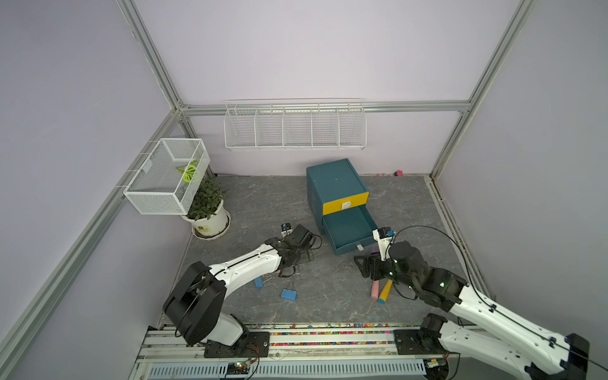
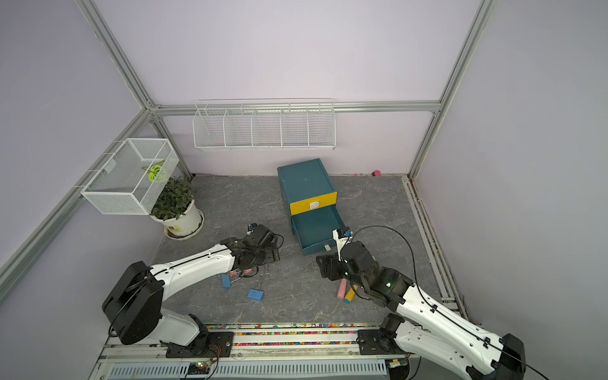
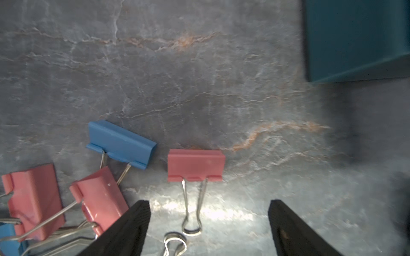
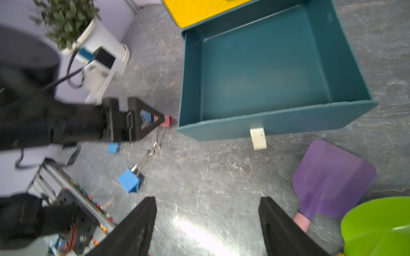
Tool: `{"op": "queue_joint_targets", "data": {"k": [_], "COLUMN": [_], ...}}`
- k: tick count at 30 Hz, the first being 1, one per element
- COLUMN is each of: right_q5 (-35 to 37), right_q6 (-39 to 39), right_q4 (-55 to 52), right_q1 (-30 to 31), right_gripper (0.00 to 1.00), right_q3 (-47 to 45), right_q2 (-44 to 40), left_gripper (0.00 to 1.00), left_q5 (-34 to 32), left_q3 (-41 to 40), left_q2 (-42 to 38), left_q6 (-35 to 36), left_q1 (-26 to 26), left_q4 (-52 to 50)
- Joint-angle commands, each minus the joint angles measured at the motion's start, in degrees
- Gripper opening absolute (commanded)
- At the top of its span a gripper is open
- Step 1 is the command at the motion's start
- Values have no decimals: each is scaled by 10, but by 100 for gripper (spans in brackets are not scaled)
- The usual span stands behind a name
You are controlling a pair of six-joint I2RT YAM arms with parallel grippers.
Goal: Put the binder clips in the drawer according to color
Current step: Pick up the binder clip at the center of the board.
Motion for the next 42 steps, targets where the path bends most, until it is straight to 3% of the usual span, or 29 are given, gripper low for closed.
{"op": "queue_joint_targets", "data": {"k": [1, 5, 15, 22, 31, 42], "right_q5": [0, -31, -60, -63, -75, -52], "right_q6": [-59, -93, -54, -46, -37, -34], "right_q4": [-45, -55, -78, -73, -48, -50], "right_q1": [24, 42, 50, 49, 50, 50], "right_gripper": [77, 76, 75, 75, 75, 74], "right_q3": [14, 29, 49, 32, 20, 16], "right_q2": [-19, -8, -28, -57, -70, -85], "left_gripper": [89, 89, 87, 73, 52, 50], "left_q5": [8, 6, 7, 0, 2, -28], "left_q3": [18, 35, 52, 53, 65, 103], "left_q2": [25, 61, 108, 123, 118, 25], "left_q6": [13, 14, 12, 12, 9, -5], "left_q1": [9, 13, 22, 22, 22, 2], "left_q4": [9, 11, 28, 28, 13, -51]}}
